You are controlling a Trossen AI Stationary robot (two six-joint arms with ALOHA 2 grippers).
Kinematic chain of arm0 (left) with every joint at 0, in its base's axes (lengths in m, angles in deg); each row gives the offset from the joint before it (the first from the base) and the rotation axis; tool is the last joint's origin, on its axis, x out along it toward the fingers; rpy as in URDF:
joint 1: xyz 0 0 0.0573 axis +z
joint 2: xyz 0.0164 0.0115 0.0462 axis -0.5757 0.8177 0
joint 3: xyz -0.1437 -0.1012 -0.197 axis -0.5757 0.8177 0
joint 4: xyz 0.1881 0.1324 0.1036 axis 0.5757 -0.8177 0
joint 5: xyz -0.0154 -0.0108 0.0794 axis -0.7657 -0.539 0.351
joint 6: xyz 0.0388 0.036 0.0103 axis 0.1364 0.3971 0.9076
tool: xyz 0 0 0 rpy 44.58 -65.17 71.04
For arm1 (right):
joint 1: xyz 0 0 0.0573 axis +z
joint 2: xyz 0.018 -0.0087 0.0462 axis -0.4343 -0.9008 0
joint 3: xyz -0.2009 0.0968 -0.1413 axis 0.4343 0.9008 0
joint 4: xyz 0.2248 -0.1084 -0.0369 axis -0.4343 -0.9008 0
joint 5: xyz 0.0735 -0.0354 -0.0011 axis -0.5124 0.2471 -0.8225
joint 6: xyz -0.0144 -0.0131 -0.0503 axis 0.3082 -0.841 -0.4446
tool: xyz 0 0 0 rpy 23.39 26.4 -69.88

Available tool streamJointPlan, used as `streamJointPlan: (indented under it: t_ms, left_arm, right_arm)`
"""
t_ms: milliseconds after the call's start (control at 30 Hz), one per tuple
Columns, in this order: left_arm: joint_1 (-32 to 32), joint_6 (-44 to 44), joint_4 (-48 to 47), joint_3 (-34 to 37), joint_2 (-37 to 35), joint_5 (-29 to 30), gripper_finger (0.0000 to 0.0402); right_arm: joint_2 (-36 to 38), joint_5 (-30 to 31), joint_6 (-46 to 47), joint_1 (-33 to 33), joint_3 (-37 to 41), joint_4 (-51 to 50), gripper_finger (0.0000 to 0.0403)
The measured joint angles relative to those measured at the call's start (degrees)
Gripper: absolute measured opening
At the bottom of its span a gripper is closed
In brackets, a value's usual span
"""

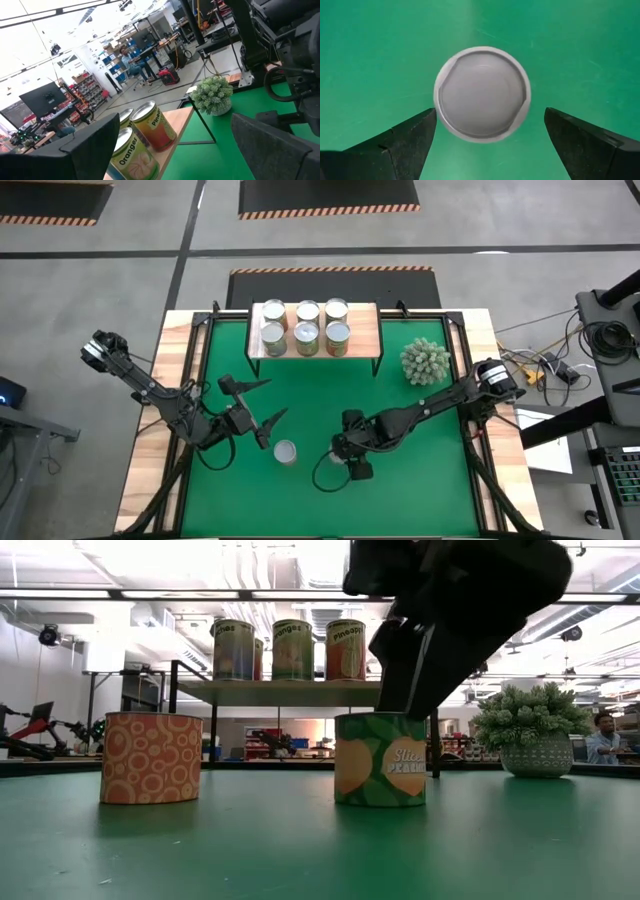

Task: Pick and place cans onto a shelf
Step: Put the canned sliced peaches on the shelf

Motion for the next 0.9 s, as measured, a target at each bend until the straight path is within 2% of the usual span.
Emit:
streamJointPlan:
  t_ms: [733,900]
  left_arm:
    - [0.0,0.0,0.0,0.0,0.0,0.0,0.0362]
    - [0.0,0.0,0.0,0.0,0.0,0.0,0.0362]
  right_arm:
    - [0.0,1.5,-0.8,0.0,4.8,9.8,0.0359]
    - [0.0,1.6,-0.9,0.0,5.3,10.5,0.0336]
